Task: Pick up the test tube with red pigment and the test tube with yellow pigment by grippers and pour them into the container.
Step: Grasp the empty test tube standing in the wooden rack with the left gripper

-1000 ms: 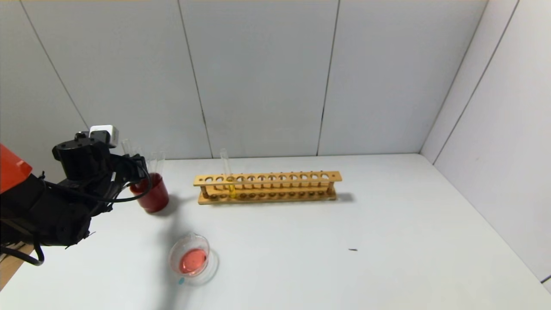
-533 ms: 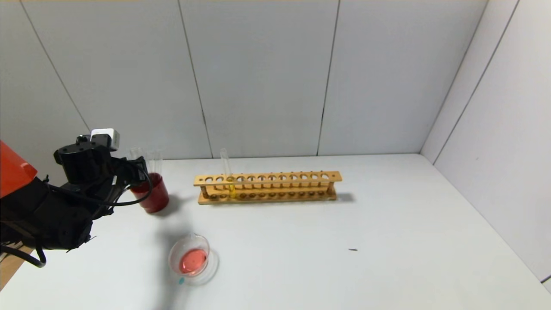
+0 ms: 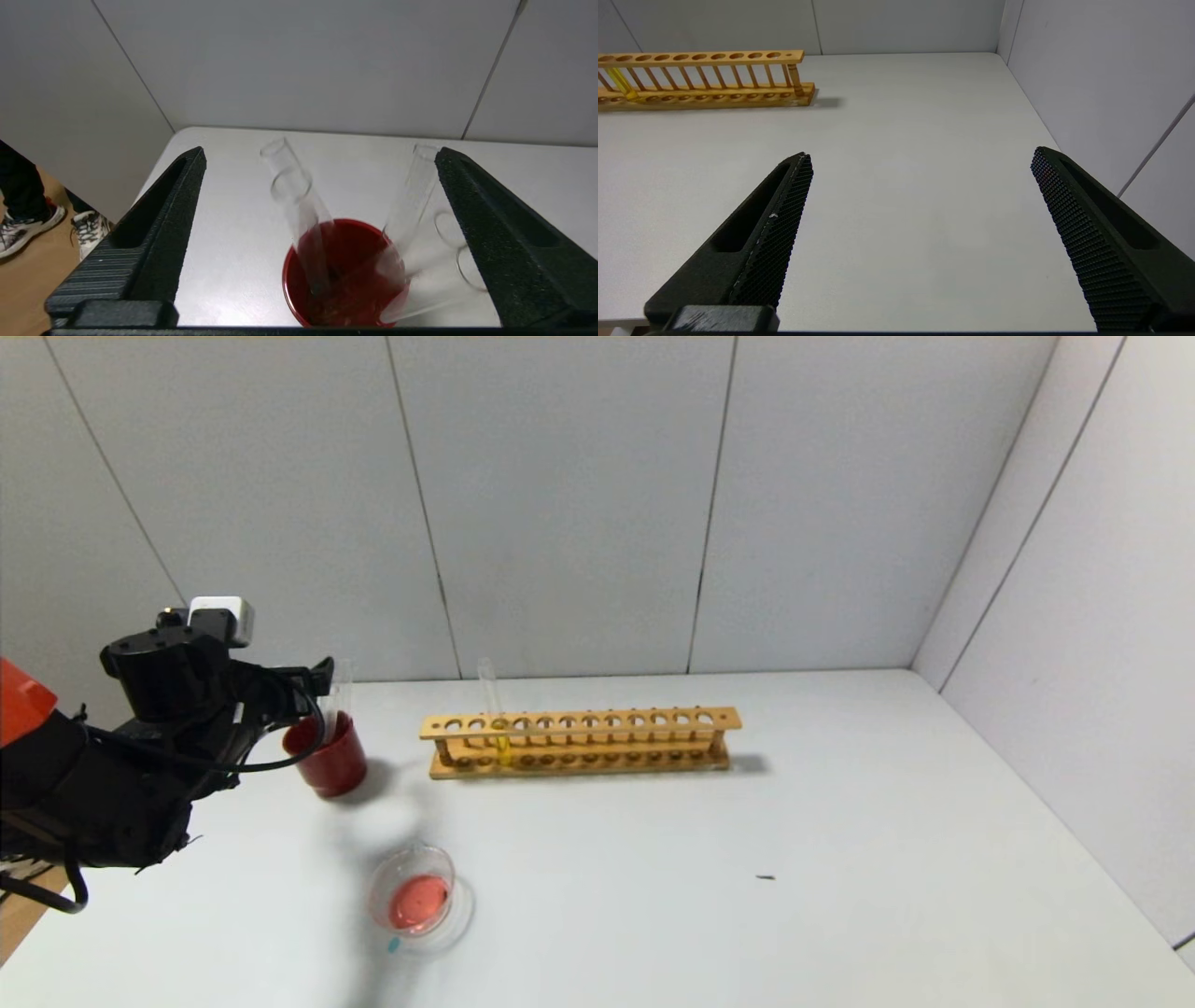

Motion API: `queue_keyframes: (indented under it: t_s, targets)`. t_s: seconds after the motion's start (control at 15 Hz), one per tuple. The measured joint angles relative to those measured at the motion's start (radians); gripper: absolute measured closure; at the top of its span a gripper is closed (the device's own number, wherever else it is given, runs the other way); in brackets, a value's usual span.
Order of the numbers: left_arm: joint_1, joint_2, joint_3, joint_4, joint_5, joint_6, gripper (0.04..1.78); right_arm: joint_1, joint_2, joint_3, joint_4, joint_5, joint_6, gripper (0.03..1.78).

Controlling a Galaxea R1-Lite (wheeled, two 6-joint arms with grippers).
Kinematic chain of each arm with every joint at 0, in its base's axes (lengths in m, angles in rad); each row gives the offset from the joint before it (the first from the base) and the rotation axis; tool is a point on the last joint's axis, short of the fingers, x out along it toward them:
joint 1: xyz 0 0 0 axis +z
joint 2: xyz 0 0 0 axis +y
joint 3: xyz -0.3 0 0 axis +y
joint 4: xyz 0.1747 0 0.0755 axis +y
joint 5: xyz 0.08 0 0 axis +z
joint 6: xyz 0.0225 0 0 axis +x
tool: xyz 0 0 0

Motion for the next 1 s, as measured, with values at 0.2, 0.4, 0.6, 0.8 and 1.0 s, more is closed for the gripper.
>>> queue_keyframes:
  t_s: [0.2, 0.4, 0.6, 0.8, 1.0]
  targets:
    - [-0.001, -0.044, -0.027, 0.056, 0.002, 0.002, 0.07, 0.0, 0.0, 0.0, 0.0, 0.0, 0.0, 0.1]
    - [-0.003, -0.083, -0.044, 0.079, 0.002, 0.011, 0.07, 0.0, 0.0, 0.0, 0.0, 0.0, 0.0, 0.1]
    - [-0.011, -0.129, -0.046, 0.093, 0.002, 0.02, 0.07, 0.0, 0.0, 0.0, 0.0, 0.0, 0.0, 0.1]
    - [-0.049, -0.198, -0.031, 0.154, 0.002, 0.019, 0.07, 0.0, 0.0, 0.0, 0.0, 0.0, 0.0, 0.1]
    - [-0.121, -0.286, 0.009, 0.222, 0.002, 0.011, 0.07, 0.0, 0.0, 0.0, 0.0, 0.0, 0.0, 0.1]
